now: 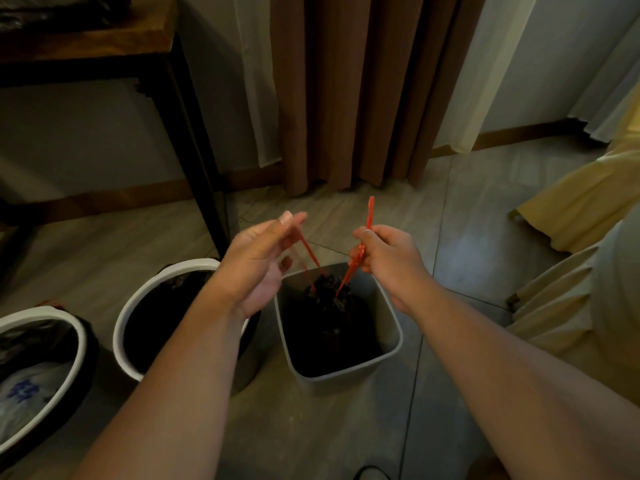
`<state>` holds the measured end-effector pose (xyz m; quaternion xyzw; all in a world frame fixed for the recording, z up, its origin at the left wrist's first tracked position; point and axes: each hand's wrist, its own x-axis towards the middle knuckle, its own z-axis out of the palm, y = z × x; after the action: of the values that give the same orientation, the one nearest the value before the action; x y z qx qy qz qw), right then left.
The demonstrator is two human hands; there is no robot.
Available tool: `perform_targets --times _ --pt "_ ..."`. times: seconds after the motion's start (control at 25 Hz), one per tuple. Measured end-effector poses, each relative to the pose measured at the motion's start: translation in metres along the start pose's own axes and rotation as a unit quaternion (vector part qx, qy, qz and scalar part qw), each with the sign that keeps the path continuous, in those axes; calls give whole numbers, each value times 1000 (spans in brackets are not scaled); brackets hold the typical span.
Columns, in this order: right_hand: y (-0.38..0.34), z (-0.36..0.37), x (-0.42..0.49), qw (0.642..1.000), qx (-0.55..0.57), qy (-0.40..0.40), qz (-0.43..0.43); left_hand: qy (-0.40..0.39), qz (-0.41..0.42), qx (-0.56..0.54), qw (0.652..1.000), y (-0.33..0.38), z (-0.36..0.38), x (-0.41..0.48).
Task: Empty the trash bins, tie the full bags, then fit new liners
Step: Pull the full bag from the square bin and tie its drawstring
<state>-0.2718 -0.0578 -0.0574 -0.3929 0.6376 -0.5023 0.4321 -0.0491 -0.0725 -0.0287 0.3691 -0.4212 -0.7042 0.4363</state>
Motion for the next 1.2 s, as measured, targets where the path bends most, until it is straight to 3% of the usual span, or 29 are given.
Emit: perform_targets --times 0.16,0.24,0.32,0.4,0.48,0.56,0.64,0.72,0.92,1.2 --pt "-7 0 -2 1000 -18 -17 -9 -37 59 -26 997 -5 19 5" --pt "-14 -2 -5 999 -35 -17 -28 -30 64 113 991 -6 25 11" --pt "-23 -2 -7 993 -86 -19 -82 -54 50 308 949 -8 28 19" --pt "-30 1 -10 973 -153 -42 -167 -131 31 392 910 -8 34 24" --pt "-32 8 -10 951 -206 -70 -221 -182 64 435 879 -8 41 27" --pt "-32 9 -10 960 -161 -110 -202 -163 56 408 897 -9 45 29" --pt "-27 6 -9 978 -51 -165 -120 -103 -40 303 947 -11 42 32" --pt "-20 3 -6 977 -48 -188 -93 -55 -113 220 967 -15 36 34" --pt "-9 3 1 976 -138 -118 -122 -29 -100 196 975 -14 28 35" --pt "-8 6 3 986 -98 -60 -122 -19 -73 224 972 -22 25 37"
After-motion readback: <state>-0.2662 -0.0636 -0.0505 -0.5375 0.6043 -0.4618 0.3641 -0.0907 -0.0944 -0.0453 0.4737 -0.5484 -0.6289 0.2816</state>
